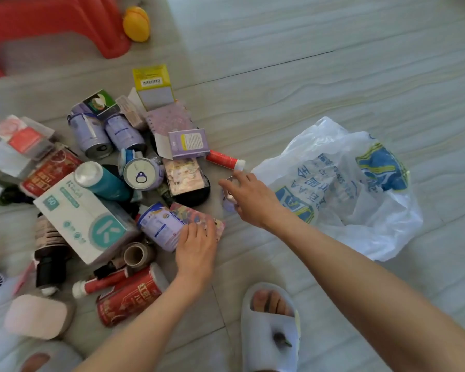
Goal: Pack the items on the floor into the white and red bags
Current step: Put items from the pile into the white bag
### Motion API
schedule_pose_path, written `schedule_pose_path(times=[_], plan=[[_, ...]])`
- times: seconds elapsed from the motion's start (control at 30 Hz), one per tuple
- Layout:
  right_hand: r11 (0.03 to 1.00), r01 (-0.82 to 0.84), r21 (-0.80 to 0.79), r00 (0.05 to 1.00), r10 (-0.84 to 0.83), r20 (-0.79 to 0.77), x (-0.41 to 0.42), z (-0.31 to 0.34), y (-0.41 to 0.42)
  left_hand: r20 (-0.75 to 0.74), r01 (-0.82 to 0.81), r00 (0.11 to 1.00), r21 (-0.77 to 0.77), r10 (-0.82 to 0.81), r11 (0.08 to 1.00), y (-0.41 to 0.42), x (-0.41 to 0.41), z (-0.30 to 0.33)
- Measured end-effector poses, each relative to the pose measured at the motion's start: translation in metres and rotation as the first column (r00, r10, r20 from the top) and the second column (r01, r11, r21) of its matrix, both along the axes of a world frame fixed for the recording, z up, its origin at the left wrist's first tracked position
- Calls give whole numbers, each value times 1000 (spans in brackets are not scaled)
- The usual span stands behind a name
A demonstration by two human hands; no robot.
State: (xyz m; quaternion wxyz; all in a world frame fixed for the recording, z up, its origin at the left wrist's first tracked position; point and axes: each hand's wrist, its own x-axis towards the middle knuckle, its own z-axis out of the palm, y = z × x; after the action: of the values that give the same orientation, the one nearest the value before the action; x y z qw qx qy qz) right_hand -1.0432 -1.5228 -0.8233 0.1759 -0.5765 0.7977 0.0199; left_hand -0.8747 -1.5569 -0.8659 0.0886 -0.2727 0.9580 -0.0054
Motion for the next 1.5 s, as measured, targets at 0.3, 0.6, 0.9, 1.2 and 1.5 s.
schedule_pose_path(times=[0.3,0.6,0.9,1.2,1.5], plan=[[609,673,-420,718,-402,568,16,20,62,-190,-253,867,629,460,735,-2,-14,39],[340,900,-273,417,-854,312,-50,21,137,-276,-40,880,767,386,640,28,-126,63],[380,908,-175,411,-890,200,-65,-11,133,-68,-138,930,846,361,515,32,-174,27],[511,757,-407,599,-792,117,-36,3,117,-459,181,840,741,290,647,9,-99,52],[913,383,-139,890,-325,319,91,-31,45,61,-64,997,255,50,965,-58,44,52]])
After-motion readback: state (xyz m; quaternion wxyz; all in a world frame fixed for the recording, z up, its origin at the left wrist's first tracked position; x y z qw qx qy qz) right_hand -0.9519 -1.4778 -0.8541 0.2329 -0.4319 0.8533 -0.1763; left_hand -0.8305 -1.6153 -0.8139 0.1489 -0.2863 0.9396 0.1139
